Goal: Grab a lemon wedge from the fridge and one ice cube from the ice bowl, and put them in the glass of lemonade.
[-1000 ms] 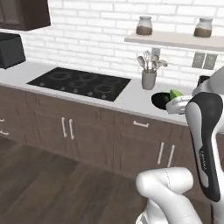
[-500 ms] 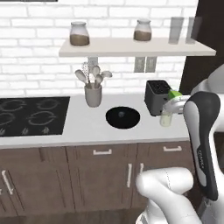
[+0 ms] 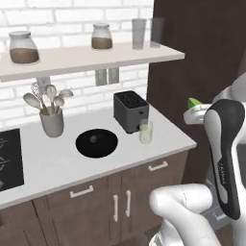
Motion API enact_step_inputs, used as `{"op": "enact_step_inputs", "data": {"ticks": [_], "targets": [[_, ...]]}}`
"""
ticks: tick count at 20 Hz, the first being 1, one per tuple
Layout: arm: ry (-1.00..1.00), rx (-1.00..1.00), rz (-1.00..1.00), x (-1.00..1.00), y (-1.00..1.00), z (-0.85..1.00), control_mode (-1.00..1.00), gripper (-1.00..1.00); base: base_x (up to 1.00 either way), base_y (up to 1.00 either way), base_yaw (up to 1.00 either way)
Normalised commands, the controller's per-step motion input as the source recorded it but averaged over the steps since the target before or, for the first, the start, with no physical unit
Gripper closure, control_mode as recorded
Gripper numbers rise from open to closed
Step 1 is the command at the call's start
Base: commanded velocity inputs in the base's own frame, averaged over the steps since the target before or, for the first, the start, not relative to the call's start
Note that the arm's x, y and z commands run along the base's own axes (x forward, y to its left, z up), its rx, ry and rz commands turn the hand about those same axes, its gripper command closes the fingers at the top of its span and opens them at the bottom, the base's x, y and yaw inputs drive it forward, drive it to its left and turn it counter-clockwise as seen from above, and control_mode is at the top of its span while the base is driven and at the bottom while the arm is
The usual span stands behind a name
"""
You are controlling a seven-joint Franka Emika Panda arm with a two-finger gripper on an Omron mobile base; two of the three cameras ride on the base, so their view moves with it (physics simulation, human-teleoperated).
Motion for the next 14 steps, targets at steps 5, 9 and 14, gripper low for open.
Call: {"op": "enact_step_inputs", "data": {"ticks": [5, 9, 14], "targets": [[0.00, 0.00, 0.00, 0.00, 0.00, 0.00, 1.00, 1.00, 0.29, 0.24, -0.08], [0.00, 0.00, 0.00, 0.00, 0.00, 0.00, 1.00, 1.00, 0.75, 0.29, -0.16], [0.00, 0.00, 0.00, 0.00, 0.00, 0.00, 1.00, 1.00, 0.67, 0.45, -0.15]]}}
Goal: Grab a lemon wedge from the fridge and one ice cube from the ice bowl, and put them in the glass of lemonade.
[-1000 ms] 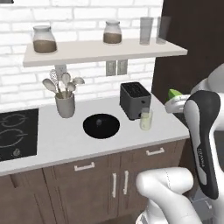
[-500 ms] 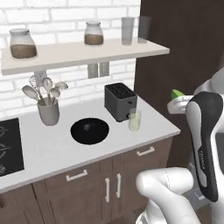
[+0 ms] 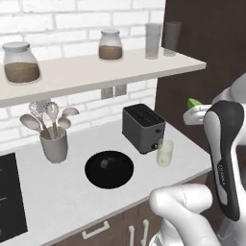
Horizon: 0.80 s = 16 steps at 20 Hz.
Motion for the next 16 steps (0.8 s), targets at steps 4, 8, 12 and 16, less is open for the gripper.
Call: {"op": "enact_step_inputs", "data": {"ticks": [4, 8, 12, 16], "targets": [[0.00, 0.00, 0.00, 0.00, 0.00, 0.00, 1.00, 1.00, 0.09, 0.13, -0.06], [0.00, 0.00, 0.00, 0.00, 0.00, 0.00, 1.00, 1.00, 0.00, 0.00, 0.00], [0.00, 0.00, 0.00, 0.00, 0.00, 0.00, 1.00, 1.00, 0.00, 0.00, 0.00], [0.16, 0.00, 0.00, 0.21, 0.00, -0.45, -1.00, 1.00, 0.00, 0.00, 0.00]]}}
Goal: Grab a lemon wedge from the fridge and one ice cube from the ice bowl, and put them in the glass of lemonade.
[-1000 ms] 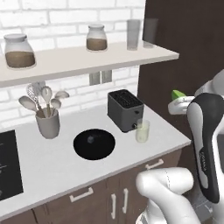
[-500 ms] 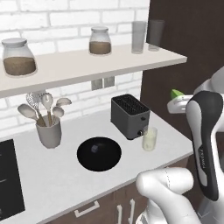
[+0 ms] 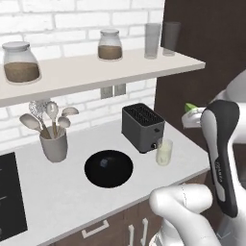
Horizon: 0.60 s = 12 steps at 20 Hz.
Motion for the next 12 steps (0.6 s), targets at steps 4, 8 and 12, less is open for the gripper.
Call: {"op": "enact_step_inputs", "data": {"ticks": [4, 8, 12], "targets": [[0.32, 0.00, 0.00, 0.42, 0.04, -0.94, -1.00, 1.00, 0.00, 0.00, 0.00], [0.05, 0.00, 0.00, 0.48, 0.14, -0.50, -1.00, 1.00, 0.00, 0.00, 0.00], [0.00, 0.00, -0.01, 0.44, 0.26, -0.32, -1.00, 1.00, 0.00, 0.00, 0.00]]}}
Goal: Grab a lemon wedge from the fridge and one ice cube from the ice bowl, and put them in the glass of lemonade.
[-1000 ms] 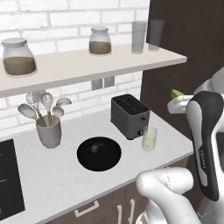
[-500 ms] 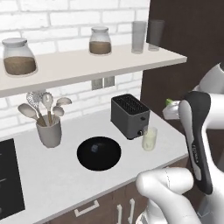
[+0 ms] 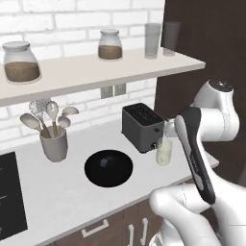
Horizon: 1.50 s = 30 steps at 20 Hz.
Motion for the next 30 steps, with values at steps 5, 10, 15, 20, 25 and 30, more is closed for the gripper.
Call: {"op": "enact_step_inputs", "data": {"ticks": [5, 10, 15, 20, 25, 30], "targets": [[0.05, 0.00, 0.00, 0.96, 0.00, -0.38, -1.00, 1.00, 0.00, 0.00, 0.00], [0.16, -0.01, 0.00, 0.99, -0.04, -0.42, -1.00, 1.00, 0.00, 0.00, 0.00], [0.09, 0.00, 0.00, 0.57, -0.29, -0.28, -1.00, 1.00, 0.00, 0.00, 0.00], [0.00, -0.01, 0.00, 0.27, -0.05, -0.30, -1.00, 1.00, 0.00, 0.00, 0.00], [0.00, 0.00, 0.00, 0.30, -0.01, -0.20, -1.00, 1.00, 0.00, 0.00, 0.00], [0.00, 0.00, 0.00, 0.19, -0.04, -0.10, -1.00, 1.00, 0.00, 0.00, 0.00]]}}
